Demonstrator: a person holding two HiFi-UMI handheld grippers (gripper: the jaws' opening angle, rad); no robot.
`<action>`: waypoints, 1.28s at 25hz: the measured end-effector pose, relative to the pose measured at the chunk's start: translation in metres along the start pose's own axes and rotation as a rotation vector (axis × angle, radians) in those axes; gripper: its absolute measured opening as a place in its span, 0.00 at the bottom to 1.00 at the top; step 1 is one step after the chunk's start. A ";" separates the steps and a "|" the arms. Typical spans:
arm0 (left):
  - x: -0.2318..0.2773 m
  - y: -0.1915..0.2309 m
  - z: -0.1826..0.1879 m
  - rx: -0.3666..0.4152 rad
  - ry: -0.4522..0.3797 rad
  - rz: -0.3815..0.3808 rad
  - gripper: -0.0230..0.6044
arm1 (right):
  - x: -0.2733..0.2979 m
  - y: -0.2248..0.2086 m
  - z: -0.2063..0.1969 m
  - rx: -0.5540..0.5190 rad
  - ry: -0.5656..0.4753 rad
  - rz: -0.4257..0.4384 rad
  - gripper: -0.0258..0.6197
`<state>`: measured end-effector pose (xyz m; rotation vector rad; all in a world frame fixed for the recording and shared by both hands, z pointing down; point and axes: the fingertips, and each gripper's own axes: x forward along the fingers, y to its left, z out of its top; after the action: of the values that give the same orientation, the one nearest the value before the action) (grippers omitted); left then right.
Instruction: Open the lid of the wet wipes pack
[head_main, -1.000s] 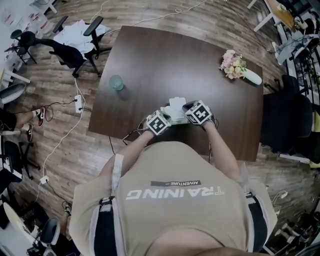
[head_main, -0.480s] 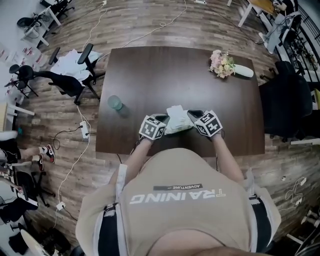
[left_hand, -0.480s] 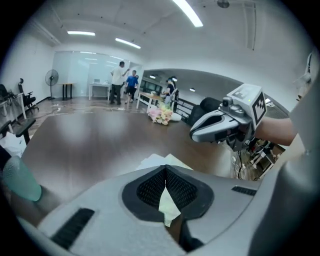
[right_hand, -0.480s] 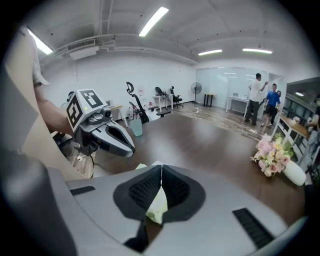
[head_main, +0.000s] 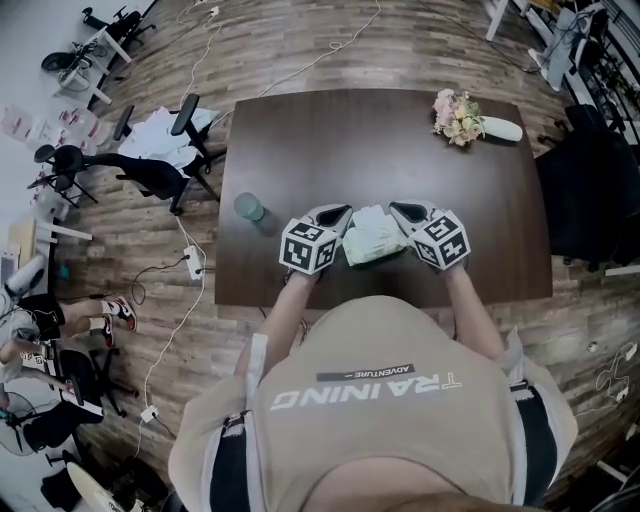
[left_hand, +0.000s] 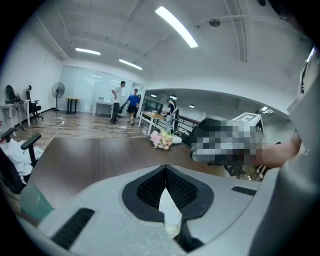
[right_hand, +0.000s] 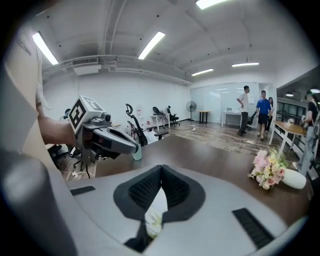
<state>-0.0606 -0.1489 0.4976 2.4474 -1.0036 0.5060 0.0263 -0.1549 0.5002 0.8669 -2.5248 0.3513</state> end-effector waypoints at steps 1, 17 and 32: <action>-0.005 0.000 0.007 0.005 -0.017 0.006 0.05 | -0.001 0.001 0.006 0.002 -0.016 0.002 0.06; -0.066 0.006 0.104 0.112 -0.299 0.126 0.05 | -0.042 0.005 0.102 -0.091 -0.287 -0.093 0.06; -0.106 -0.016 0.146 0.190 -0.476 0.161 0.05 | -0.082 0.015 0.145 -0.118 -0.422 -0.162 0.06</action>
<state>-0.0965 -0.1561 0.3197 2.7398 -1.4043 0.0624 0.0273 -0.1553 0.3324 1.1913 -2.7893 -0.0392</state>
